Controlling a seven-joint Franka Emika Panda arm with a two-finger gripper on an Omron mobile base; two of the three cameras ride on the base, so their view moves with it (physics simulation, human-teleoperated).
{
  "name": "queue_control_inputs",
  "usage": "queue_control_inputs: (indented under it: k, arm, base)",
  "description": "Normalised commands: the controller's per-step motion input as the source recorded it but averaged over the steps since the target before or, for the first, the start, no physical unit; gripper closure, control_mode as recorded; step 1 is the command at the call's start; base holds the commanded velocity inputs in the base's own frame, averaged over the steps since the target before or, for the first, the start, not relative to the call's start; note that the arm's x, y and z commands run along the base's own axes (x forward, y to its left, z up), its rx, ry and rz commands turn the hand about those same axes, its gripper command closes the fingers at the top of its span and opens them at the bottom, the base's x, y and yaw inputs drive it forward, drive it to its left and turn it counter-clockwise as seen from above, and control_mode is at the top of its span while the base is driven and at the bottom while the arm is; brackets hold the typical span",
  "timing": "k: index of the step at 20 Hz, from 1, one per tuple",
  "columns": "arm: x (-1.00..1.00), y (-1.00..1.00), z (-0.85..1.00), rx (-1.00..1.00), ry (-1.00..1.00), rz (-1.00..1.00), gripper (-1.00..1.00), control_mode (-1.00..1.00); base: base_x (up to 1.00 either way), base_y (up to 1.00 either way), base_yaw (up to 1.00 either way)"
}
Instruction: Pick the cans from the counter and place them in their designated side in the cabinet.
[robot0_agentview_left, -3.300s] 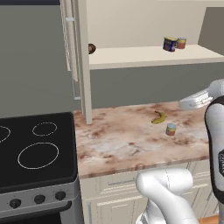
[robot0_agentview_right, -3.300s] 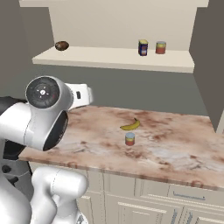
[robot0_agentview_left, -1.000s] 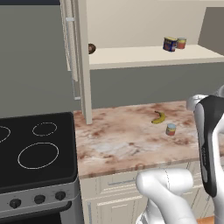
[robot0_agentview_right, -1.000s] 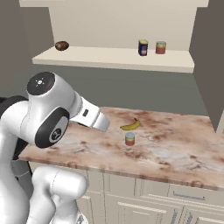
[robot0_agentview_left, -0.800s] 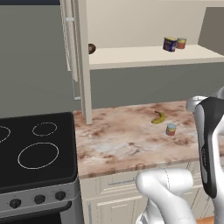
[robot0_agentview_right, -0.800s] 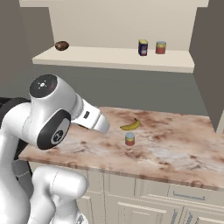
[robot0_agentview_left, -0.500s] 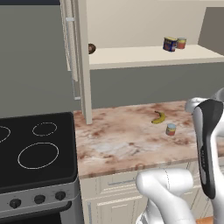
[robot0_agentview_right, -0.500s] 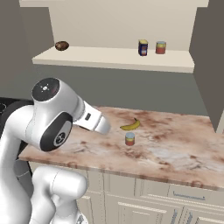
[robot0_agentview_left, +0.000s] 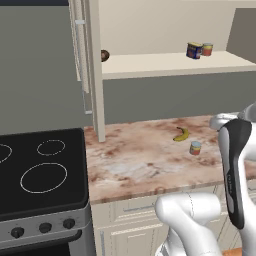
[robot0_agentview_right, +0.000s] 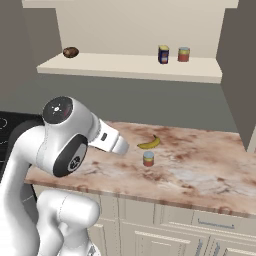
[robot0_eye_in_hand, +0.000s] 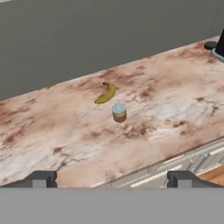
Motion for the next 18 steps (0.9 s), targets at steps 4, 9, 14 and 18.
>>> queue_control_inputs:
  k: [4,9,14,18]
  arm:
    - [0.16,-0.09,-0.11,0.0,-0.04,0.0,-1.0,-1.0]
    - [0.22,-0.08,-0.12,-0.02,-0.01,0.0,-1.0,-1.0]
    - [0.21,-0.12,-0.09,-0.03,0.01,0.0,-1.0,-1.0]
    - [0.17,-0.12,-0.08,-0.02,0.02,0.0,-1.0,-1.0]
  base:
    - [0.0,0.0,0.0]
    - [0.0,0.0,0.0]
    - [0.0,0.0,0.0]
    - [0.0,0.0,0.0]
